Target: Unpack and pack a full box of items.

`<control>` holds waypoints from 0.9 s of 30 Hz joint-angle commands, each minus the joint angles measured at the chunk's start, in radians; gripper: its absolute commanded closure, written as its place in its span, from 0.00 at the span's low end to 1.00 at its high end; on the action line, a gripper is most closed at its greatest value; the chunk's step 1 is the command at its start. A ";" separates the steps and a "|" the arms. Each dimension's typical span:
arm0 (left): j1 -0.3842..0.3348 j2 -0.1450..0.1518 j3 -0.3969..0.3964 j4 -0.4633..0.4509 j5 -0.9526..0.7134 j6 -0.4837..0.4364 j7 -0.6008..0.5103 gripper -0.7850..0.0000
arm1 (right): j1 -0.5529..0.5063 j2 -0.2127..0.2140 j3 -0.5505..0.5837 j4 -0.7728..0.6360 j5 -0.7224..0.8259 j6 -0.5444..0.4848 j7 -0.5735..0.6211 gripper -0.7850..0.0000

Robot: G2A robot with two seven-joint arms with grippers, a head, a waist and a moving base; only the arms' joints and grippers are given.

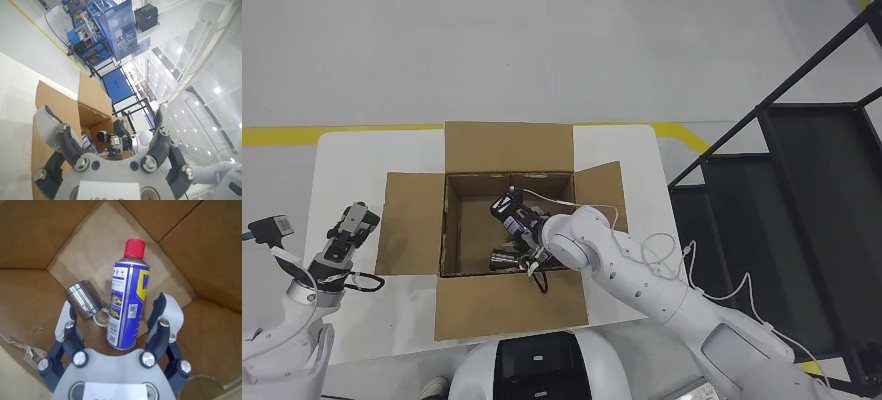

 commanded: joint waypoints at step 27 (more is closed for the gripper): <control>0.000 0.000 0.000 0.000 0.000 0.000 0.000 0.00 | 0.118 -0.108 -0.083 0.297 0.014 0.046 -0.018 0.17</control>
